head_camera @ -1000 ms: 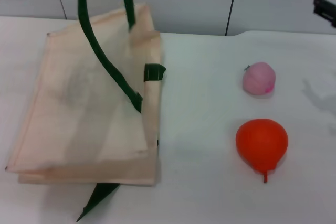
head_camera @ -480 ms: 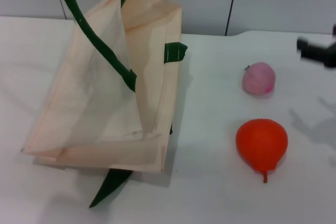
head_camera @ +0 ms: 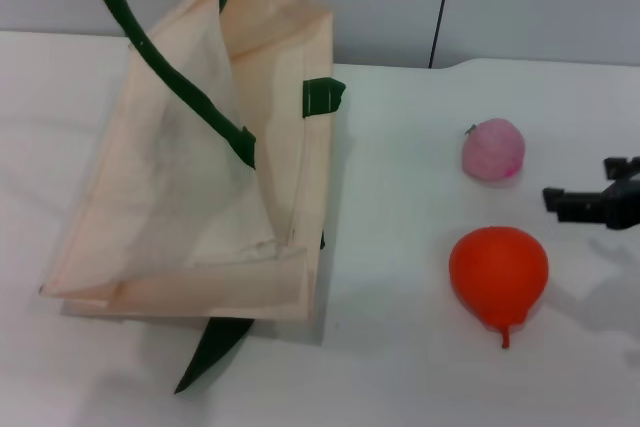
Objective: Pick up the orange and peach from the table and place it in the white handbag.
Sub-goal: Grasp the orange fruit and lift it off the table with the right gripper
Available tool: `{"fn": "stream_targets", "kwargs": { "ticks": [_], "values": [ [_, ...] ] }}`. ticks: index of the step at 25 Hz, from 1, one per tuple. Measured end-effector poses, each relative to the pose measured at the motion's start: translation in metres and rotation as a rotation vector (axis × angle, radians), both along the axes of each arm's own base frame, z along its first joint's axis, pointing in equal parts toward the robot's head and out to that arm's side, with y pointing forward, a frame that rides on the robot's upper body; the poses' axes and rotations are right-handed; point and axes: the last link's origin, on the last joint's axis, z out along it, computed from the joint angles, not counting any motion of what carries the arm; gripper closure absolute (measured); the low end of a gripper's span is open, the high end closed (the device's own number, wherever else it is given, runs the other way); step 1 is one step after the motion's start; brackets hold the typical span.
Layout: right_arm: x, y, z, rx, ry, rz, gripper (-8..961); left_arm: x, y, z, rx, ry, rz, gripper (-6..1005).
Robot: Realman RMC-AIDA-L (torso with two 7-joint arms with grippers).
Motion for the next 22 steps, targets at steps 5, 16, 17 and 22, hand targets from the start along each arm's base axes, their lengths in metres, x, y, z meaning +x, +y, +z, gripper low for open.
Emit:
{"fn": "stream_targets", "kwargs": {
  "ticks": [5,16,17,22],
  "values": [
    [-0.005,-0.007,-0.003,-0.062,0.006,-0.003,70,0.001,0.0,0.0,0.002,0.005,0.001,878],
    [0.009,-0.007,-0.026,-0.183,0.021,-0.086,69,0.013,0.002,0.0,0.001,0.003,-0.028,878],
    [0.009,-0.005,-0.029,-0.196,0.021,-0.094,68,0.013,0.002,0.001,0.002,0.002,-0.028,878],
    [0.009,-0.002,-0.036,-0.228,0.023,-0.107,68,0.014,0.003,0.002,0.007,0.002,-0.03,877]
  ]
}}
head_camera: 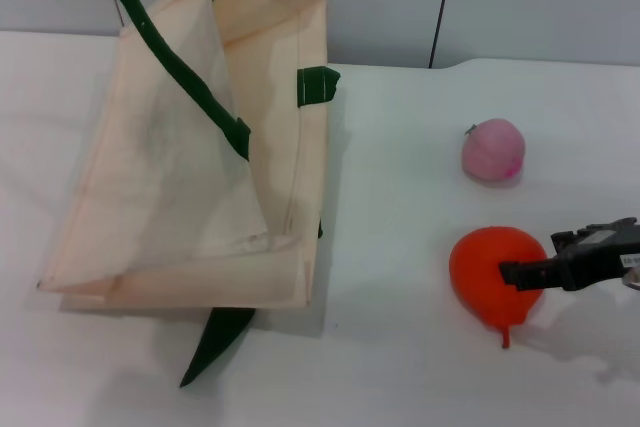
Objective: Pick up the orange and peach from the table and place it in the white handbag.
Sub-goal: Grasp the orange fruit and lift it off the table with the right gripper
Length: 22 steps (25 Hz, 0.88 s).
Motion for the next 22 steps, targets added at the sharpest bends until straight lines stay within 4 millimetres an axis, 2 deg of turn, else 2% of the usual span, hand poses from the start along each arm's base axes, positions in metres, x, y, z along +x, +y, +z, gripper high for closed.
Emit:
{"fn": "stream_targets", "kwargs": {
  "ticks": [6,14,22],
  "values": [
    [-0.003,0.004,0.0,0.002,0.001,0.007,67,0.002,0.001,0.001,0.007,0.007,-0.002,877],
    [0.009,0.014,-0.013,-0.038,-0.004,-0.041,67,0.005,0.001,0.0,0.004,0.008,-0.007,877],
    [0.012,0.021,-0.015,-0.034,-0.011,-0.045,69,0.005,0.001,-0.001,0.002,0.006,-0.006,877]
  ]
}}
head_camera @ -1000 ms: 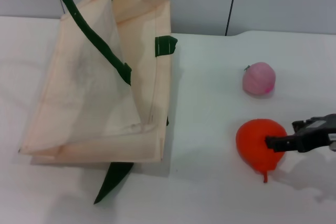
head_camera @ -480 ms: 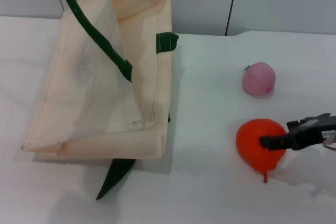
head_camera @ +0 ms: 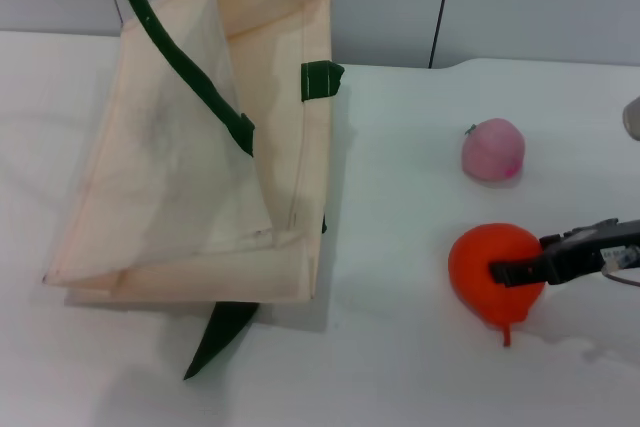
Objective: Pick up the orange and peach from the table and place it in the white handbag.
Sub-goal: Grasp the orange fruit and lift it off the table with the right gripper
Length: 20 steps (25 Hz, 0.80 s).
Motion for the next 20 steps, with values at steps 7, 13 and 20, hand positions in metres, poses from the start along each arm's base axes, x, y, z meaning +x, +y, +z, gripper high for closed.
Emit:
{"fn": "stream_targets", "kwargs": {
  "ticks": [7,13,20],
  "values": [
    [0.006,0.009,-0.009,-0.019,-0.01,-0.011,71,0.001,0.0,0.0,-0.001,-0.001,-0.002,878],
    [0.006,0.011,-0.015,-0.05,-0.017,-0.007,73,0.001,0.0,-0.001,-0.002,0.0,-0.003,878],
    [0.005,0.015,-0.005,-0.033,-0.009,-0.013,164,0.001,0.0,0.0,-0.001,-0.001,-0.004,878]
  ]
}}
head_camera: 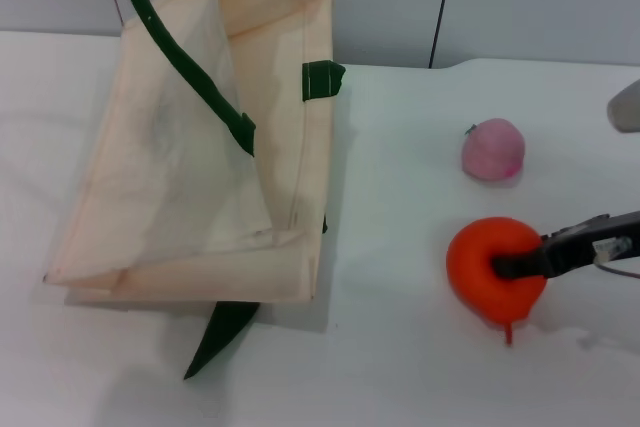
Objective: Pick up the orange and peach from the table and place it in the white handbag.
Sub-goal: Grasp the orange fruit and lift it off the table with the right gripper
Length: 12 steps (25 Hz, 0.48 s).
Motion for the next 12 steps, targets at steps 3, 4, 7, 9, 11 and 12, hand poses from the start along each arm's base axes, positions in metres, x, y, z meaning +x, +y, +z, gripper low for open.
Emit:
{"fn": "stream_targets", "kwargs": {
  "ticks": [3,4,7,9,11,12],
  "values": [
    [0.0,0.003,0.006,0.022,0.006,-0.005,228,-0.001,0.0,0.0,0.002,0.0,0.001,878],
    [-0.001,0.004,0.008,0.031,0.008,0.001,249,-0.001,0.0,0.0,0.002,0.0,0.001,878],
    [-0.007,0.006,0.014,0.053,0.008,0.025,313,-0.002,0.0,0.0,0.003,0.0,0.003,878],
    [-0.011,0.007,0.017,0.063,-0.001,0.046,332,-0.002,0.0,0.0,0.003,0.0,0.004,878],
    [-0.019,0.008,0.021,0.079,-0.006,0.074,350,-0.002,0.0,0.0,0.003,0.0,0.004,877],
    [-0.024,0.008,0.024,0.089,-0.005,0.093,360,-0.002,0.0,0.0,0.003,-0.001,0.004,877]
  ]
}}
